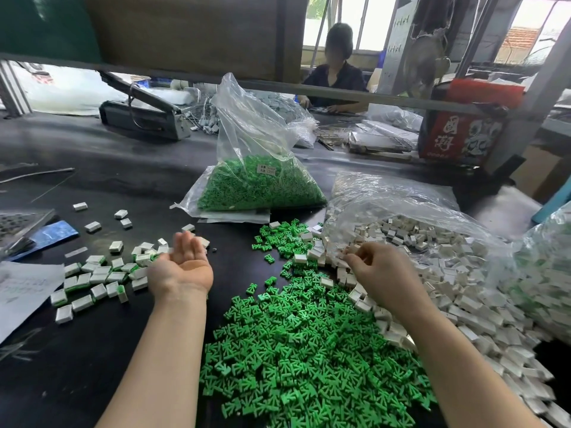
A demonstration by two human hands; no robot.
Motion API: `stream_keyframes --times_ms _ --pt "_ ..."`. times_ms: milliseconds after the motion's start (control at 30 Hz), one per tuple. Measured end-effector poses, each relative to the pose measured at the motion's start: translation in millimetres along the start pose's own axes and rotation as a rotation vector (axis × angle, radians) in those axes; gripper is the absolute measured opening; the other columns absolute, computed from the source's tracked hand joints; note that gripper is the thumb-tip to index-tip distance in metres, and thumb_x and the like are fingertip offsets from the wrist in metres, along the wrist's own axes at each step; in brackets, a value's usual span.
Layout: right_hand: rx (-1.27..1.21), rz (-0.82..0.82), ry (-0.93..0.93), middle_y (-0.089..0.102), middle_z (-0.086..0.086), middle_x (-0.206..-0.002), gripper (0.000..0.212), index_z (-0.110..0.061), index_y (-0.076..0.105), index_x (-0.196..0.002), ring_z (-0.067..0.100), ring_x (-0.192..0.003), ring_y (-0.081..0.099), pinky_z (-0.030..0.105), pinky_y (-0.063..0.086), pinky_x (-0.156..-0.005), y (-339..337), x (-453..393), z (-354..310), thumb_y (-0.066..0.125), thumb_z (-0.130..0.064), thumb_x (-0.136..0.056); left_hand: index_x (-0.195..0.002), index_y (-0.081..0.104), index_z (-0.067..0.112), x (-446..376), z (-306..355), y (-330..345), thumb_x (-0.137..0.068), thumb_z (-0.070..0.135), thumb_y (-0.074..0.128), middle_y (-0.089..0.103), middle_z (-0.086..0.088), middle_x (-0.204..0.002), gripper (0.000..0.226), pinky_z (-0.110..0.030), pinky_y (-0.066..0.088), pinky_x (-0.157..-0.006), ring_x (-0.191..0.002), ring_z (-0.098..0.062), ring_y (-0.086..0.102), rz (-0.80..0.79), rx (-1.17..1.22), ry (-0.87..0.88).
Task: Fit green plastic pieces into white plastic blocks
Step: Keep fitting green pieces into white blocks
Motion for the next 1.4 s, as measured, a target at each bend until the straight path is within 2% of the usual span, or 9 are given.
stream_keyframes --times_ms 100,400,533,733,867,1000,1100,1233,1400 --pt "0.164 -0.016 -0.044 0.068 -0.008 -0.081 0.011 -0.029 0.066 -0.080 0.008 -0.064 0.061 0.035 0.059 -0.069 -1 0 -1 0.067 -0.030 -0.091 -0.120 0.049 0.001 1 2 0 -0.108 0.030 0.024 0.064 -0.009 -0.125 0.040 -0.030 0.053 -0.095 -0.109 -0.019 0.067 -0.051 0.078 0.001" --pt "0.442 -0.065 -0.242 0.068 -0.008 -0.115 0.026 -0.028 0.069 -0.115 0.011 -0.098 0.063 0.029 0.050 -0.096 28 9 -9 0.055 -0.041 -0.097 -0.087 0.065 0.016 26 -41 7 -0.103 0.021 0.042 0.072 0.004 -0.067 0.029 -0.016 0.045 -0.048 -0.051 -0.004 0.062 -0.253 -0.673 -0.195" --pt "0.458 -0.053 -0.278 0.063 -0.004 -0.121 0.029 -0.025 0.067 -0.117 0.015 -0.103 0.061 0.030 0.050 -0.095 34 9 -7 0.052 -0.042 -0.099 -0.096 0.068 0.014 37 -65 3 -0.100 0.015 0.050 0.073 0.004 -0.071 0.019 -0.017 0.041 -0.049 -0.055 -0.006 0.056 -0.416 -1.223 -0.085" --pt "0.261 0.028 -0.269 0.069 -0.012 -0.093 0.013 -0.028 0.067 -0.099 0.006 -0.079 0.061 0.025 0.054 -0.076 27 9 -10 0.064 -0.039 -0.091 -0.096 0.070 0.019 52 -88 -7 -0.091 0.016 0.068 0.074 0.003 -0.084 0.006 -0.018 0.046 -0.055 -0.064 -0.004 0.061 -0.706 -1.632 -0.038" --pt "0.103 0.041 -0.309 0.071 -0.014 -0.089 0.016 -0.030 0.068 -0.099 -0.002 -0.073 0.060 0.006 0.038 -0.063 24 9 -16 0.072 -0.023 -0.085 -0.088 0.072 0.017 60 -98 -9 -0.085 0.014 0.075 0.074 0.004 -0.073 0.005 -0.017 0.049 -0.055 -0.062 -0.005 0.063 -0.783 -1.546 -0.054" --pt "-0.166 0.029 -0.272 0.069 -0.015 -0.082 0.018 -0.029 0.068 -0.101 -0.002 -0.070 0.064 0.013 0.052 -0.062 19 11 -21 0.074 -0.022 -0.086 -0.086 0.075 0.009 57 -90 -5 -0.081 0.009 0.075 0.074 -0.004 -0.072 0.005 -0.017 0.053 -0.057 -0.062 -0.009 0.067 -0.719 -1.356 -0.074" --pt "0.010 -0.063 -0.258 0.067 -0.018 -0.085 0.015 -0.033 0.070 -0.101 -0.006 -0.071 0.059 0.013 0.047 -0.065 21 10 -20 0.071 -0.026 -0.088 -0.086 0.076 0.009 55 -86 -3 -0.070 0.016 0.076 0.076 -0.009 -0.078 0.017 -0.019 0.056 -0.057 -0.064 -0.010 0.071 -0.653 -1.176 -0.211" --pt "0.327 -0.271 -0.246 0.063 -0.014 -0.105 0.029 -0.039 0.066 -0.114 0.007 -0.097 0.055 0.028 0.045 -0.095 31 14 -23 0.069 -0.046 -0.086 -0.089 0.078 0.011 55 -82 1 -0.075 0.014 0.072 0.076 -0.013 -0.090 0.016 -0.021 0.058 -0.057 -0.070 -0.014 0.073 -0.666 -0.986 -0.324" --pt "0.321 -0.267 -0.251 0.064 -0.012 -0.098 0.015 -0.034 0.067 -0.105 0.007 -0.092 0.056 0.021 0.044 -0.088 32 15 -22 0.068 -0.034 -0.089 -0.093 0.079 0.013 59 -79 4 -0.076 0.012 0.069 0.076 -0.012 -0.092 0.020 -0.021 0.058 -0.057 -0.071 -0.013 0.073 -0.728 -0.801 -0.418"
Point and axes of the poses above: each hand's wrist, its own x-axis away from the middle knuckle, its own y-axis out of the palm, z = x × y, the point moved 2 cm from there along -x, towards the middle knuckle
